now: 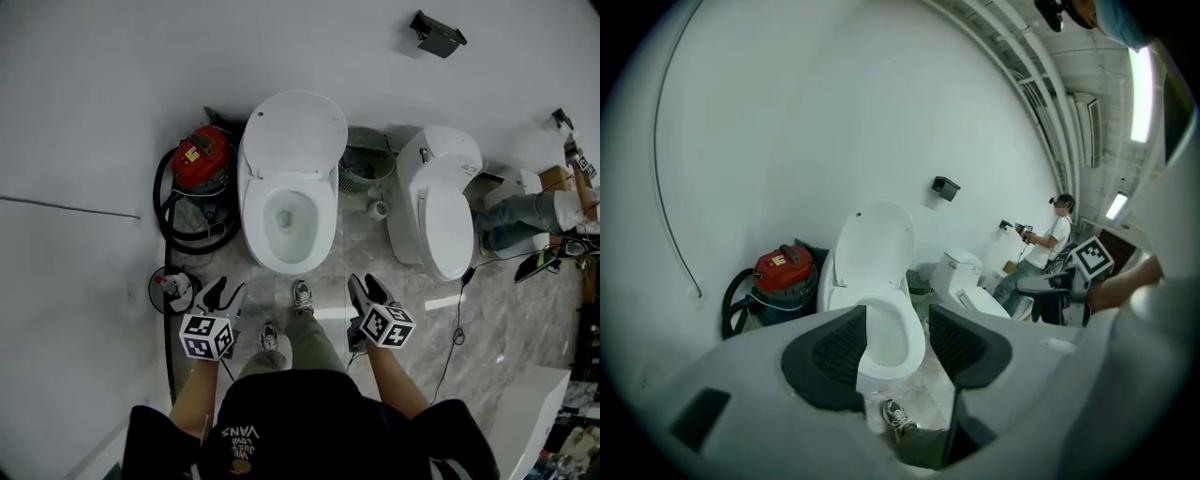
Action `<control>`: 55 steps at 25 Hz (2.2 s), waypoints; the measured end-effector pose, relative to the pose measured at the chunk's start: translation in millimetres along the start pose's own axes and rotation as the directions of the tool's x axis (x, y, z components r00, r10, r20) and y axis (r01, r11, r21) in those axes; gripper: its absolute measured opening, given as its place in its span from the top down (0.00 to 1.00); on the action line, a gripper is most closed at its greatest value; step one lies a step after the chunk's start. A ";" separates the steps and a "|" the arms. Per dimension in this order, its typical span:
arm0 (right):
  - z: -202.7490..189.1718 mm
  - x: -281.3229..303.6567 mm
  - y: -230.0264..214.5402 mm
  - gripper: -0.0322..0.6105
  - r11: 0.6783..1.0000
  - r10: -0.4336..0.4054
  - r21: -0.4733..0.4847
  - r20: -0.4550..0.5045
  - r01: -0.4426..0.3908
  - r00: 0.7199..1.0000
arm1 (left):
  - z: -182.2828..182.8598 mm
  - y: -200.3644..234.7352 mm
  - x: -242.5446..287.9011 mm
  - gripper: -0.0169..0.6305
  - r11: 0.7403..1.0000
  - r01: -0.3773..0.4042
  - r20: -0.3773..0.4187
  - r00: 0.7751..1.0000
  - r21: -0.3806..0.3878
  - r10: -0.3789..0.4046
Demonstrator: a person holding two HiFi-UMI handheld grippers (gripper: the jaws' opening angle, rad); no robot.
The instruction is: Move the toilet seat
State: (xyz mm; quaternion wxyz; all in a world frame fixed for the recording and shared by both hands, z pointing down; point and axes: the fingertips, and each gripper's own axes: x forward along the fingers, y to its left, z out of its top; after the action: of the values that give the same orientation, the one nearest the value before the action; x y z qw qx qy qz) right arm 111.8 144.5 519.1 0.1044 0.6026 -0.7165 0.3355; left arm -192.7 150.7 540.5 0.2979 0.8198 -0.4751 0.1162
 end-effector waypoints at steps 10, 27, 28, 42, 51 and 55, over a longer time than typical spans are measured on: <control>-23.4 84.1 -58.8 0.62 0.997 0.001 0.070 -0.190 0.013 0.982 | -36.1 26.2 72.1 0.64 0.986 -0.101 -0.124 0.989 -0.130 0.085; -125.1 199.7 -130.3 0.52 0.988 0.023 0.147 -0.462 0.051 0.886 | -128.9 72.9 173.9 0.47 0.878 -0.269 -0.288 0.944 -0.397 0.159; -131.3 204.9 -133.5 0.51 0.987 0.033 0.155 -0.471 0.046 0.882 | -135.4 76.5 179.3 0.45 0.859 -0.283 -0.286 0.943 -0.427 0.169; -201.7 276.9 -160.2 0.48 0.946 0.081 0.310 -0.506 0.093 0.859 | -211.0 117.6 245.8 0.40 0.719 -0.331 -0.301 0.937 -0.611 0.176; -227.3 292.2 -155.1 0.48 0.934 0.112 0.346 -0.508 0.084 0.854 | -237.8 111.4 281.7 0.38 0.733 -0.311 -0.333 0.935 -0.604 0.122; -233.7 294.8 -150.4 0.48 0.923 0.123 0.375 -0.494 0.084 0.861 | -244.6 109.5 288.9 0.38 0.732 -0.312 -0.340 0.933 -0.606 0.116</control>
State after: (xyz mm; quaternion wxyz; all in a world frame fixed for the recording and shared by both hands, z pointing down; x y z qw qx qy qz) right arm 118.4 45.0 911.8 0.1663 0.4937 -0.5897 0.6172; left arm -112.3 51.5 913.3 0.6122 0.5787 -0.5309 0.0922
